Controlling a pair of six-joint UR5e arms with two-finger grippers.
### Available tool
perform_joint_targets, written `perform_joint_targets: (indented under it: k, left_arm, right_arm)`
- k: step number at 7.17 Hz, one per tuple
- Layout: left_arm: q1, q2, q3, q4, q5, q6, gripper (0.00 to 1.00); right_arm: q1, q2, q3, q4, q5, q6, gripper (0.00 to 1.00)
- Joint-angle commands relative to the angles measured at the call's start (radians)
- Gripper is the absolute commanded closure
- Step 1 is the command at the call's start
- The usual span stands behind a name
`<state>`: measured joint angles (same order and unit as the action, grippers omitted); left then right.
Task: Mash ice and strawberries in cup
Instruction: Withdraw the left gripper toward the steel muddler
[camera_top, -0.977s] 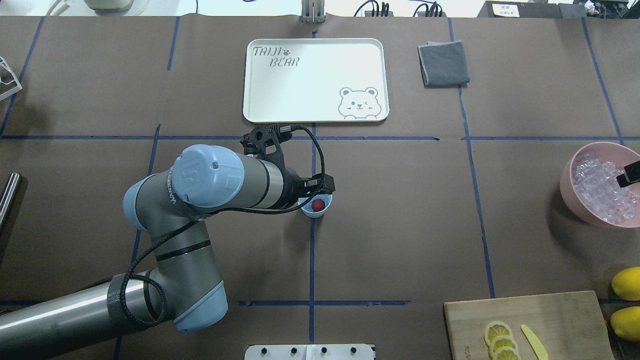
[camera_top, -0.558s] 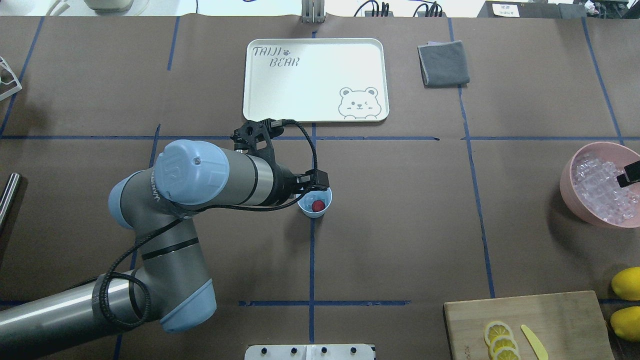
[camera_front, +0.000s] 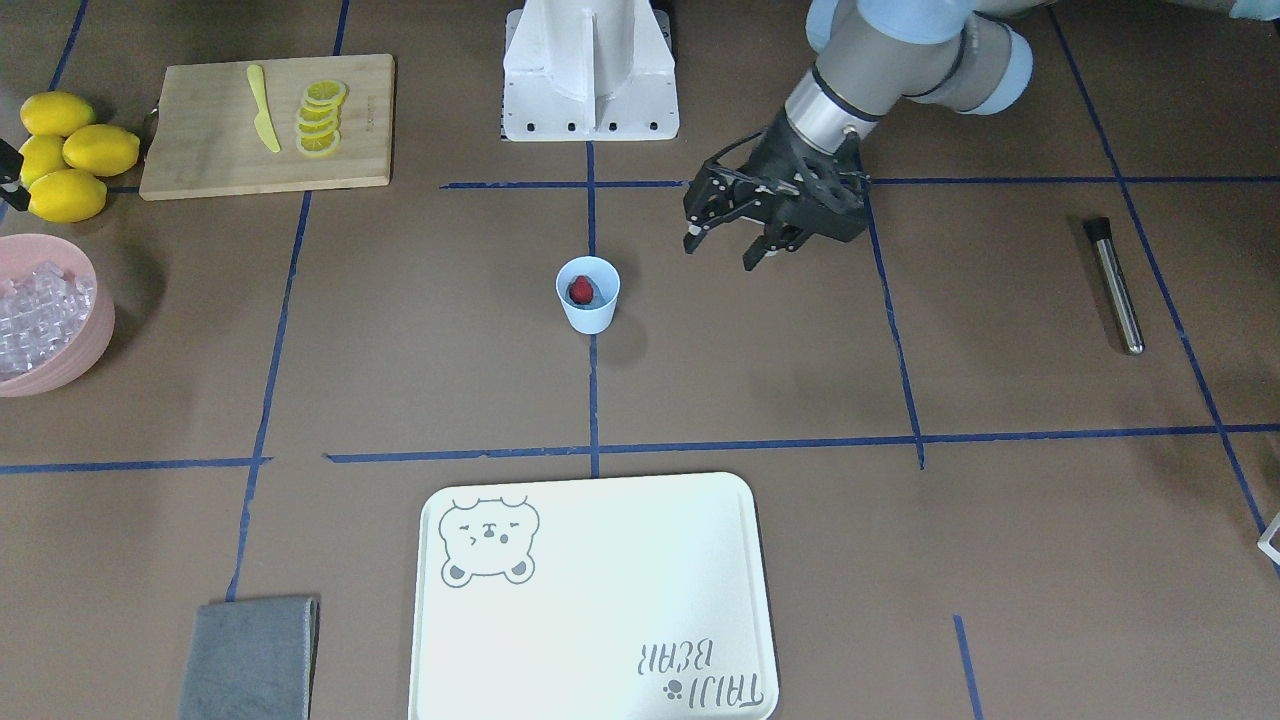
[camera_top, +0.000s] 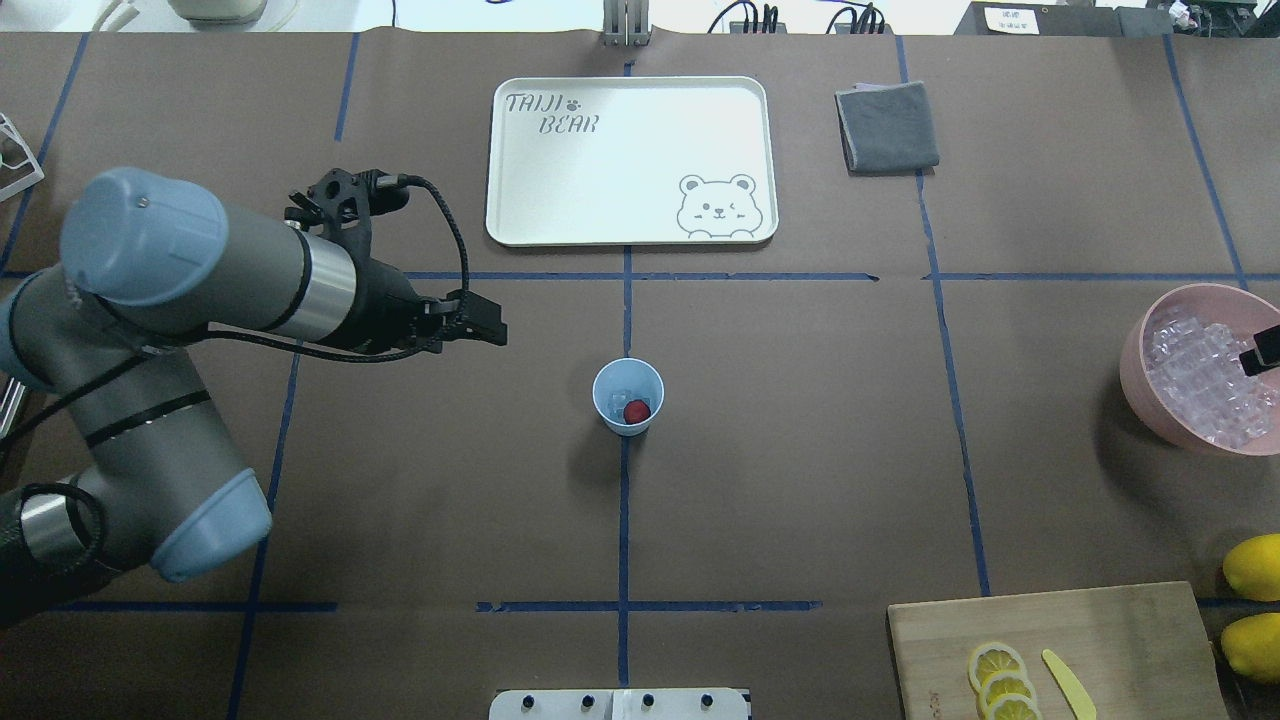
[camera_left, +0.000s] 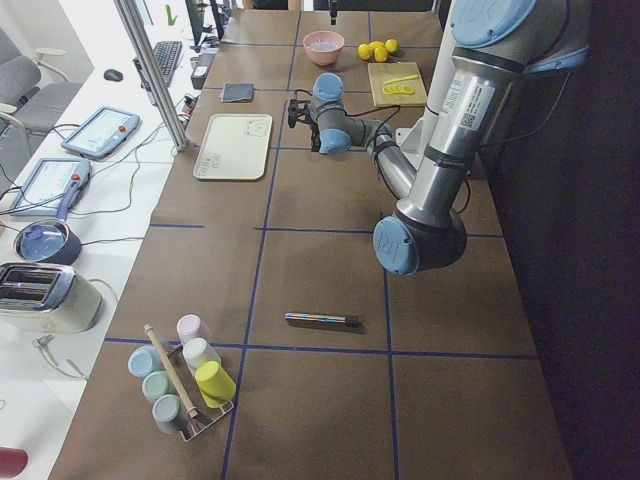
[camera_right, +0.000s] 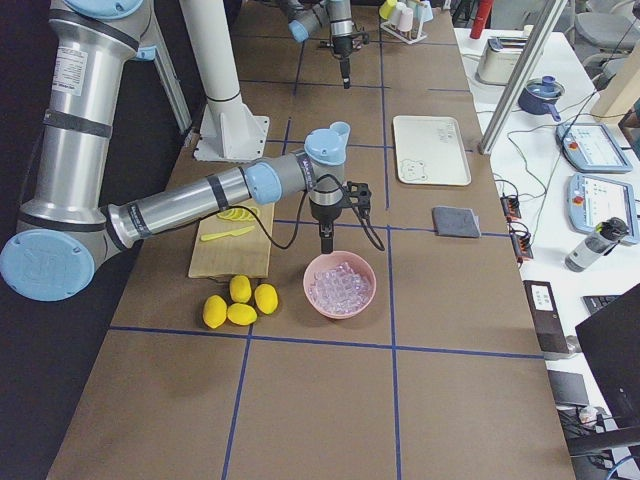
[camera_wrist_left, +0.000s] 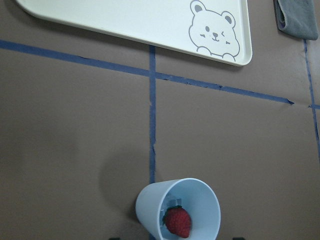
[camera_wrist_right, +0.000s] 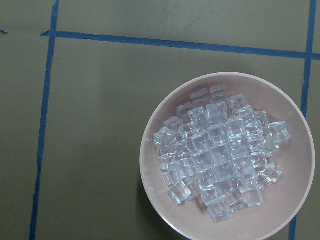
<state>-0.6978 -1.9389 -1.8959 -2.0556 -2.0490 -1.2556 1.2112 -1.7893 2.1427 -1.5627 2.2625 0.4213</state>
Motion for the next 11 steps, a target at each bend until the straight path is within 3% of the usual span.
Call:
perform_joint_targets:
  k: [1, 3, 5, 7, 9, 11]
  left_arm:
    - [-0.142, 0.162, -0.026, 0.0, -0.117, 0.193, 0.2]
    - [-0.204, 0.363, -0.02, -0.001, -0.117, 0.48, 0.2]
    - [-0.344, 0.455, 0.062, 0.005, -0.135, 0.759, 0.2]
    - [-0.481, 0.442, 0.223, 0.082, -0.184, 0.904, 0.2]
    - [-0.486, 0.379, 0.375, 0.087, -0.186, 0.909, 0.2]
    - [-0.483, 0.365, 0.429, 0.071, -0.189, 0.787, 0.19]
  right_arm:
    - [0.066, -0.008, -0.035, -0.006, 0.003, -0.158, 0.0]
    - [0.122, -0.027, -0.061, -0.01, 0.008, -0.241, 0.0]
    - [0.186, -0.036, -0.105, -0.01, 0.012, -0.367, 0.0]
    - [0.203, -0.045, -0.099, -0.01, 0.012, -0.375, 0.0]
    - [0.205, -0.047, -0.098, -0.01, 0.012, -0.375, 0.0]
    - [0.205, -0.047, -0.096, -0.01, 0.012, -0.375, 0.0]
